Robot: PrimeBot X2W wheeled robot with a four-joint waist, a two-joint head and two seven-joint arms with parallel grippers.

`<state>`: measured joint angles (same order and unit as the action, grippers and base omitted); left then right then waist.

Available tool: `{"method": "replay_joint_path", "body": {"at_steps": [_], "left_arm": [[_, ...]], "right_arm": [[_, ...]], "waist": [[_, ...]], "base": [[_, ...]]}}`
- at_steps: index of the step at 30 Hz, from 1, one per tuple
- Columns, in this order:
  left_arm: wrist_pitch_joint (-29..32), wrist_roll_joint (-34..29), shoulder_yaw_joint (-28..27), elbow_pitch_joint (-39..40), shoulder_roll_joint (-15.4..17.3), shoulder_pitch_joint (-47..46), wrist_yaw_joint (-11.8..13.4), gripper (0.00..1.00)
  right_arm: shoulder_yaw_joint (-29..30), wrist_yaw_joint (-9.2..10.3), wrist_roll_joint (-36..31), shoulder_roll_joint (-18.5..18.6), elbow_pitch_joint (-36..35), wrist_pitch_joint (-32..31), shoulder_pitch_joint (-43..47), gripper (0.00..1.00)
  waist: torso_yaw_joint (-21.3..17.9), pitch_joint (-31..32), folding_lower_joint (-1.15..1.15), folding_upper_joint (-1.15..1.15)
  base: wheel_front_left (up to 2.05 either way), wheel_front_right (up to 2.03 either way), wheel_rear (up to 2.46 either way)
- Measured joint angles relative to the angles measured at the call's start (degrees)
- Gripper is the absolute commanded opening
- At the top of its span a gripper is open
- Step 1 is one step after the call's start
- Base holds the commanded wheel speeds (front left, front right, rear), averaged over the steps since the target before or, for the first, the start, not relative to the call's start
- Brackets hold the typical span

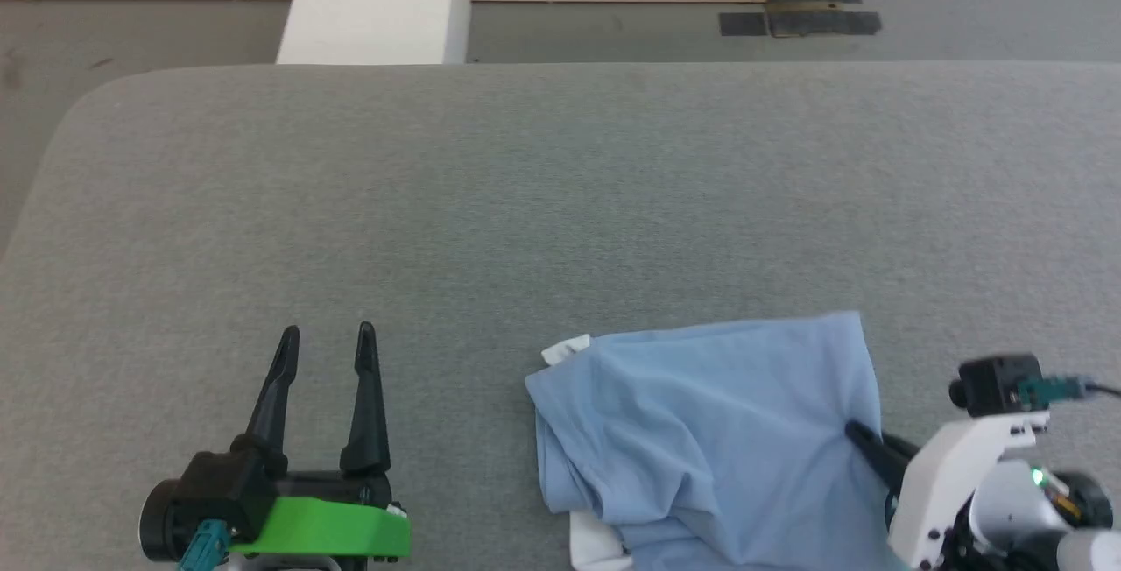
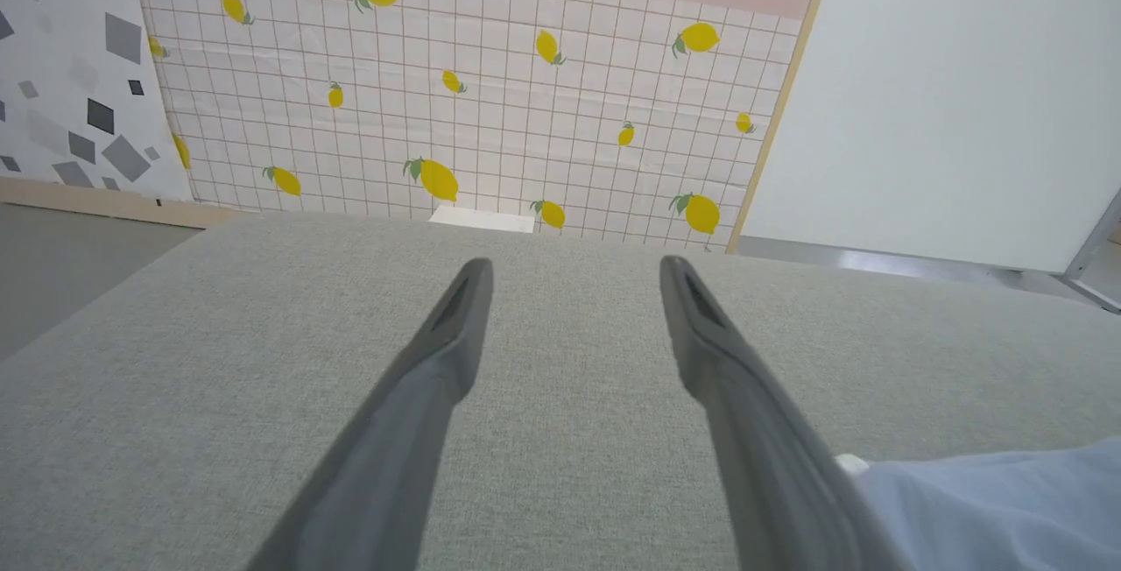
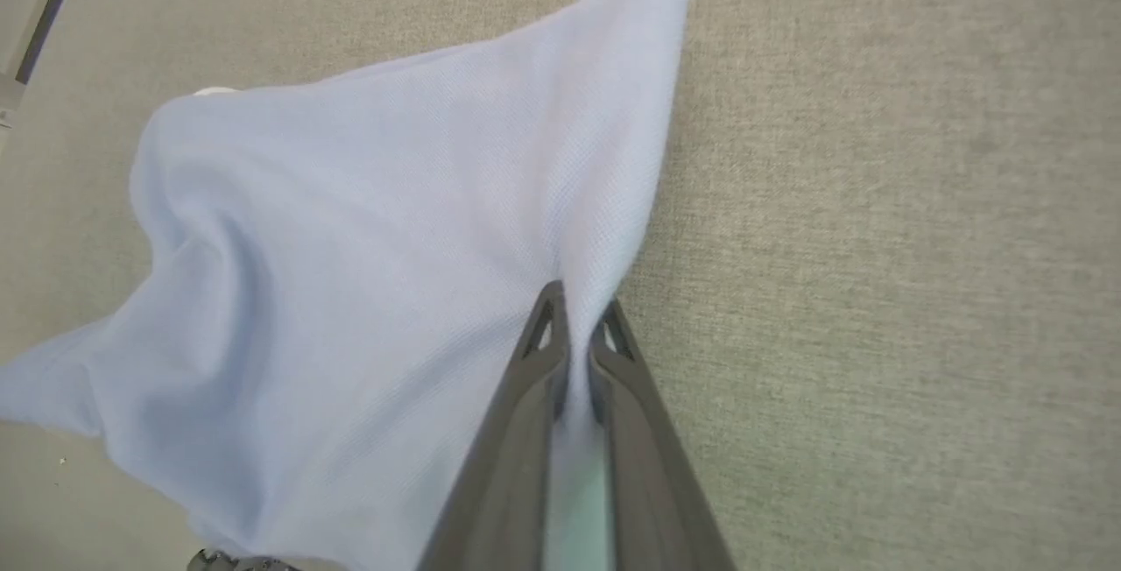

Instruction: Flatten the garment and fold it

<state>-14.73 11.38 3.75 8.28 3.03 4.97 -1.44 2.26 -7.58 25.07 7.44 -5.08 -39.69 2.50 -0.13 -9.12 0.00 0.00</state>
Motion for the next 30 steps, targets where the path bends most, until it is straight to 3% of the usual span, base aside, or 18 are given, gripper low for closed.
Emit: {"method": "replay_joint_path", "body": {"at_steps": [15, 30], "left_arm": [[-0.02, -3.54, 1.55, 2.79, 0.16, -3.25, -0.60, 1.00], [2.34, -6.80, 1.68, 6.77, 3.39, -8.12, -0.52, 1.00]], "right_arm": [[-6.92, -0.01, -2.19, 18.76, 2.21, 0.63, -14.25, 0.00], [-9.42, -0.01, -7.48, 34.78, 15.26, 9.74, -26.74, 0.00]], "waist": [[-7.50, -4.53, 0.00, 0.00], [-14.93, -13.44, 0.01, 0.00]], "base": [[0.00, 0.00, 0.00], [0.00, 0.00, 0.00]]}}
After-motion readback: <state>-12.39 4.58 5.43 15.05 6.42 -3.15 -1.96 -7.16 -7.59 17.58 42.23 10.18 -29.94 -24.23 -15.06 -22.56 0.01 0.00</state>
